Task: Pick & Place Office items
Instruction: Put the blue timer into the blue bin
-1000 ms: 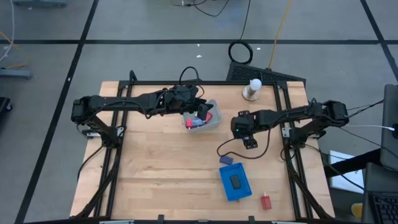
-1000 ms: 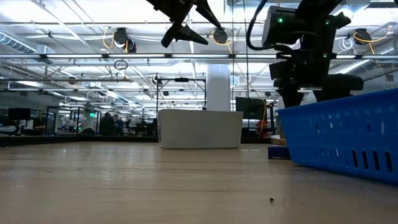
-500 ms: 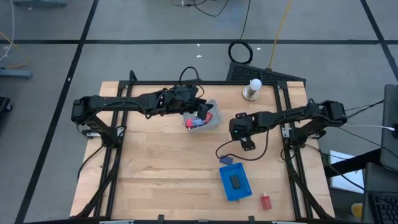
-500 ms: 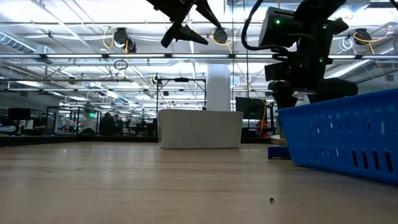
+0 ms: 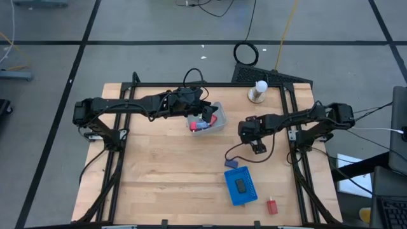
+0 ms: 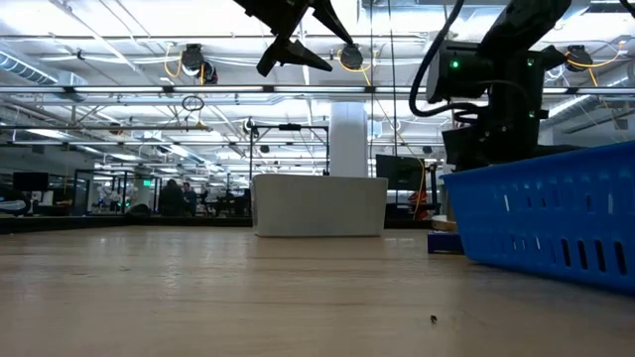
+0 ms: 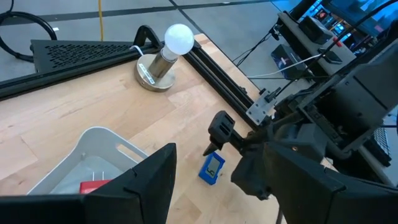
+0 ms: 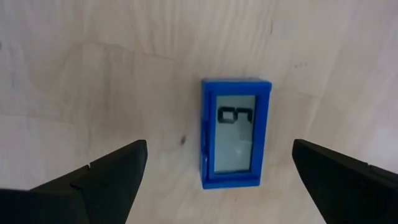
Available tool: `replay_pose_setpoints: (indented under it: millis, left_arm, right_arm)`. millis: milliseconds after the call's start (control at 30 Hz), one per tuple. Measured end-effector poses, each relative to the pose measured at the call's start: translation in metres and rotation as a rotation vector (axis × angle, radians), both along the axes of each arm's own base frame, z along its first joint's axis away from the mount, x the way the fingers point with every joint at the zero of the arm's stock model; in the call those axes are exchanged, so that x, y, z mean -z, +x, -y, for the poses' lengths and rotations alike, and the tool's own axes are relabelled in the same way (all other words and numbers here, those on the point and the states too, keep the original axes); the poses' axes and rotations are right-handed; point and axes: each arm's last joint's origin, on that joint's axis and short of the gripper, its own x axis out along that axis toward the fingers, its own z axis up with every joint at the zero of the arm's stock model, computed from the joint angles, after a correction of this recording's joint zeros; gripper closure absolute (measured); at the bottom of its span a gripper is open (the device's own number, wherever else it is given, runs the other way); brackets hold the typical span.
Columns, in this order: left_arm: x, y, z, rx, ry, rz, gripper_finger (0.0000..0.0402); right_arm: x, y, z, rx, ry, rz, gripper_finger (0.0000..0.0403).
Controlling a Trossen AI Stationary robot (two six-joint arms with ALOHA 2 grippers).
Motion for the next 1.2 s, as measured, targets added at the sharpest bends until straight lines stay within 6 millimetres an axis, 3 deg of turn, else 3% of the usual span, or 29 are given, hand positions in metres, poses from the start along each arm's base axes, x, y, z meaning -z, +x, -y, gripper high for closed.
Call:
replay_pose_setpoints:
  millis: [433, 833, 1200]
  left_arm:
    - [0.0, 0.0, 0.0, 0.0, 0.0, 0.0, 0.0158]
    - [0.0, 0.0, 0.0, 0.0, 0.001, 0.0, 0.0158]
    - [0.0, 0.0, 0.0, 0.0, 0.001, 0.0, 0.0158]
  right_arm:
    - [0.001, -0.001, 0.005, 0.009, 0.159, 0.013, 0.0007]
    - [0.001, -0.003, 0.021, 0.051, 0.144, 0.029, 0.0007]
    - [0.001, 0.0, 0.02, 0.041, 0.216, 0.077, 0.0007]
